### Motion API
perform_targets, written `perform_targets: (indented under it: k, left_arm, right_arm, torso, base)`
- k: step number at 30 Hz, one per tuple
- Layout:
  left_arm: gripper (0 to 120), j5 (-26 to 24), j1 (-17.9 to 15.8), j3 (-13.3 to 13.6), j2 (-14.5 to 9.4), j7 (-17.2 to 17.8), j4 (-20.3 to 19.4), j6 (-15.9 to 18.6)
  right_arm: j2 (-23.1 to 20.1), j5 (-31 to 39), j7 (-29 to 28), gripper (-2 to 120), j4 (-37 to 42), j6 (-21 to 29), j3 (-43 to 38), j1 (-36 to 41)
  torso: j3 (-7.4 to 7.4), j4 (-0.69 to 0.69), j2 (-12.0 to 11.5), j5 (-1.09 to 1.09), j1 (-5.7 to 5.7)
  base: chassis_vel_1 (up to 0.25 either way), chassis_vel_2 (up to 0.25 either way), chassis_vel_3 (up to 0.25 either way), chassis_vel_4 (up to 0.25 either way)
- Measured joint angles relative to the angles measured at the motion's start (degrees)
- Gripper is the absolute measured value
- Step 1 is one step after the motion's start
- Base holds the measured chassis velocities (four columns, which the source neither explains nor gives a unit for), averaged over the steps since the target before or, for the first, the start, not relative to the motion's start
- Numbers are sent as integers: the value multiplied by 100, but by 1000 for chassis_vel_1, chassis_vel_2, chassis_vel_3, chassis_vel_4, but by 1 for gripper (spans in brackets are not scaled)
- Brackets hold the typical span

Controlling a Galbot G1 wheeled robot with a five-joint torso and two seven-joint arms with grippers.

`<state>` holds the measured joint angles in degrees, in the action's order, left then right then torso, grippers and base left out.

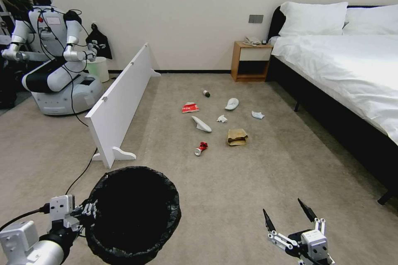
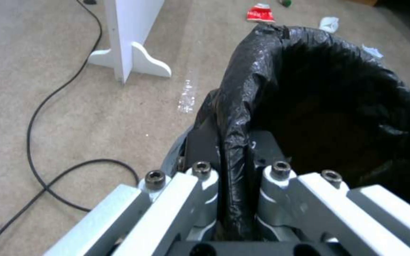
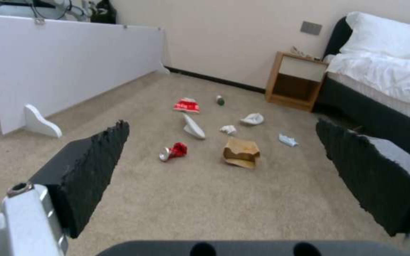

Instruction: Pick up the trash bin, then pick up the garbage from the floor and place it into the trash bin.

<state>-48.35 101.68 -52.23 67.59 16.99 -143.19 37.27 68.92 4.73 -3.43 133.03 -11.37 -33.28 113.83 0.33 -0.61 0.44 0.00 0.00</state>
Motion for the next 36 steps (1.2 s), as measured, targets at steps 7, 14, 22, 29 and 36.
perform_targets:
  k: [7,14,22,29,36]
  left_arm:
    - [6,117,101,26,58,-38,-2,-2]
    - [6,158,106,40,73,-48,-5,-6]
    - [6,198,106,64,95,-69,-5,-10]
    - [6,208,103,75,104,-81,-6,-14]
    - [6,235,103,107,126,-94,-7,-16]
  right_arm:
    - [8,-9,-1,100,-22,-53,39,-17]
    - [28,-18,-1,100,-26,-77,40,-19]
    - [36,-10,2,100,-25,-80,37,-28]
    - [48,31,19,100,-26,-81,37,-54]
    - [60,58,36,100,-36,-81,41,-66]
  torso:
    - [0,-1,0,0,0]
    - [0,0,0,0,0]
    - [0,-1,0,0,0]
    - [0,0,0,0,0]
    - [0,-1,0,0,0]
  base:
    - [0,0,0,0]
    - [0,0,0,0]
    - [0,0,0,0]
    - [0,0,0,0]
    - [0,0,0,0]
